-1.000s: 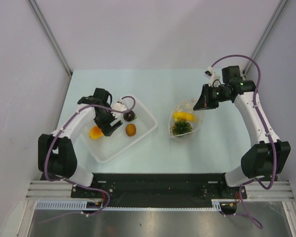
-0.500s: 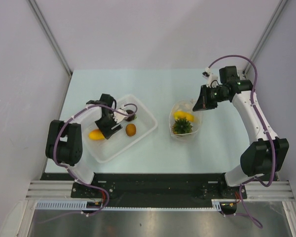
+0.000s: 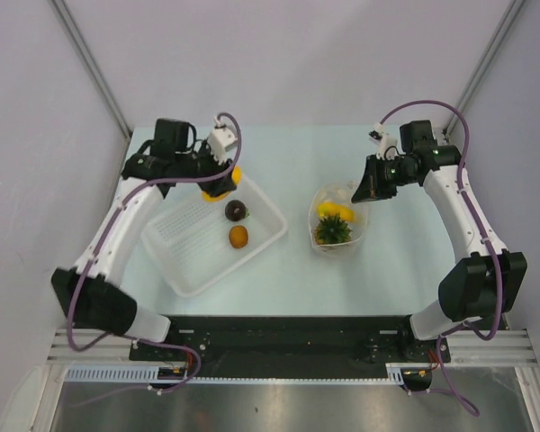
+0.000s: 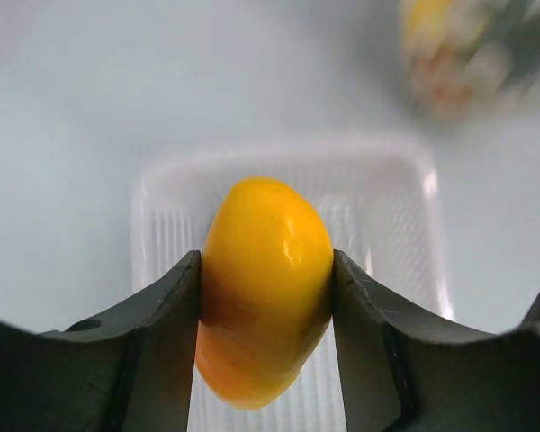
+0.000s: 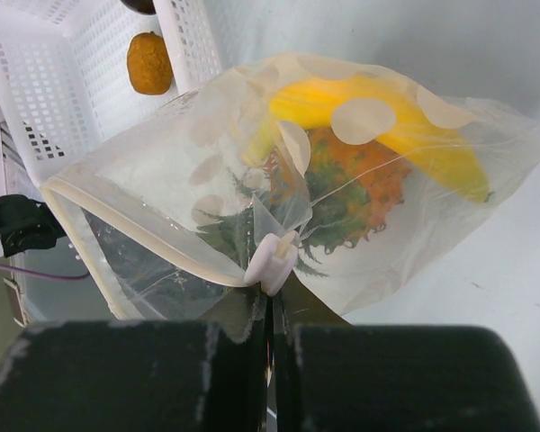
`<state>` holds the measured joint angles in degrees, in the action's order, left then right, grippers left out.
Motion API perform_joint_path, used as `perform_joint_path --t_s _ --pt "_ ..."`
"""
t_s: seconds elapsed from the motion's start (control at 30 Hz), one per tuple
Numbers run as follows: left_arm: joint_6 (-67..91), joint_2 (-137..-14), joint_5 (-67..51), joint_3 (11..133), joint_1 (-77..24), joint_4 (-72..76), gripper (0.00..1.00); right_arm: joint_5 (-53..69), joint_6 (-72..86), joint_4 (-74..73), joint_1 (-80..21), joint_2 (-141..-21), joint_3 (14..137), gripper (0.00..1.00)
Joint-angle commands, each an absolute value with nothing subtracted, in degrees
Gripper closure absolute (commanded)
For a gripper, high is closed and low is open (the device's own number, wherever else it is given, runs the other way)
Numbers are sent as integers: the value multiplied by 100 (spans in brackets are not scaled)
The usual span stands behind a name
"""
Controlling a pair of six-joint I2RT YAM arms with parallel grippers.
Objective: Place the food in the zip-top bag and seal the zipper
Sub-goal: Pick up the fake fruit from the bin, then place the fake fruit in the zipper food storage bag.
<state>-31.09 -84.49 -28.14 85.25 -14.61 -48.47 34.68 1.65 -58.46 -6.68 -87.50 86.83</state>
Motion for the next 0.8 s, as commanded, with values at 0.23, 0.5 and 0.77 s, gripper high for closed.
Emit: perform_joint_path --t_s 0.23,0.5,0.77 --pt "-729 -7390 -4360 7699 -3864 798 77 3050 343 -5695 -439 -9008 9043 100" --pt "-914 -8524 -3754 7752 -4816 2485 71 2874 422 -5651 -431 -9158 9334 100" --pt "-896 -9544 -3647 7822 -4957 3655 65 2821 431 -5643 -439 -9114 9492 100"
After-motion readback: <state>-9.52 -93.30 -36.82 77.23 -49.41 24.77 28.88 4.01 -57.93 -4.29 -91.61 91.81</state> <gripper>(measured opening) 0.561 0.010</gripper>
